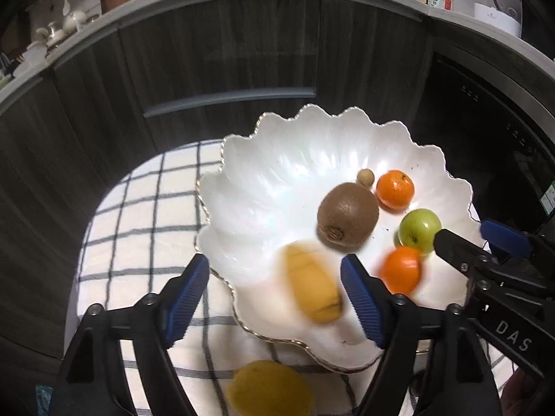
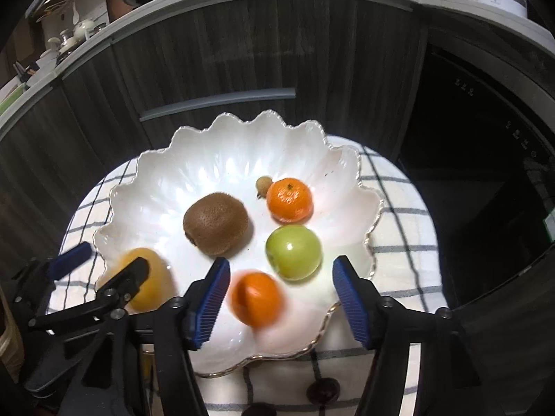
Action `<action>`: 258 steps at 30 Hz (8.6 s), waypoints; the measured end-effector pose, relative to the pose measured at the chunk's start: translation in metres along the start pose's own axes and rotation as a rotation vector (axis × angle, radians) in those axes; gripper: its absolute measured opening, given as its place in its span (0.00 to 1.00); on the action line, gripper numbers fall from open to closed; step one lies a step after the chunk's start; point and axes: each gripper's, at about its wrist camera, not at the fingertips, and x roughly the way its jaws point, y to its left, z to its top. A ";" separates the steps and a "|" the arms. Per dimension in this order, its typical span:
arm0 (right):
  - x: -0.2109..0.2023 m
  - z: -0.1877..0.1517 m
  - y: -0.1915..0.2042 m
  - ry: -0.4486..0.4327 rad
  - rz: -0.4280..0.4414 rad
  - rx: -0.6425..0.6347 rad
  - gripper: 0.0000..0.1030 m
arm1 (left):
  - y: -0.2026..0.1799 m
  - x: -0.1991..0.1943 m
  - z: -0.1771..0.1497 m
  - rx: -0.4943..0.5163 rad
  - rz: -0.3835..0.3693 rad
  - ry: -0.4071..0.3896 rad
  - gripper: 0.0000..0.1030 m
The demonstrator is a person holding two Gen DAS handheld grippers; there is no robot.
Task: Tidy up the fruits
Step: 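Open both grippers to drop the mango and mandarin into the bowl, then grasp the lemon with the left gripper while the right gripper grasps the brown longan, then lift the lemon and longan and carry them over the white bowl, then open both grippers to drop the lemon and longan into the bowl, then move both grippers away from the bowl toward the dark cherries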
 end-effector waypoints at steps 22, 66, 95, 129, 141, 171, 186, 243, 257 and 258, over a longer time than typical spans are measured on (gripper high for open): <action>-0.061 -0.010 -0.014 -0.101 -0.117 0.006 0.78 | 0.001 -0.058 -0.012 -0.035 0.117 -0.105 1.00; 0.028 -0.076 0.023 0.121 0.050 -0.180 0.47 | 0.029 -0.041 -0.099 -0.124 0.229 -0.022 1.00; -0.009 -0.085 -0.002 0.078 0.004 -0.124 0.25 | 0.001 -0.031 -0.098 -0.081 0.104 0.004 0.97; -0.021 -0.079 -0.003 0.047 -0.006 -0.080 0.25 | -0.003 -0.020 -0.095 -0.082 0.062 0.061 0.58; -0.052 -0.072 -0.009 -0.012 -0.001 -0.063 0.26 | -0.006 -0.062 -0.082 -0.057 0.066 -0.018 0.58; -0.047 -0.002 0.001 -0.089 0.034 -0.091 0.26 | -0.006 -0.063 0.003 0.025 0.019 -0.128 0.58; -0.001 0.022 0.002 -0.037 0.045 -0.083 0.25 | -0.006 -0.007 0.027 0.058 -0.019 -0.056 0.58; -0.102 -0.039 -0.077 -0.123 -0.161 0.046 0.84 | -0.065 -0.092 -0.024 0.054 0.053 -0.133 1.00; -0.096 -0.086 -0.104 -0.063 -0.181 0.083 0.84 | -0.094 -0.078 -0.076 0.070 -0.031 -0.085 0.97; -0.095 -0.088 -0.105 -0.059 -0.184 0.085 0.84 | -0.096 -0.076 -0.079 0.073 -0.036 -0.079 0.95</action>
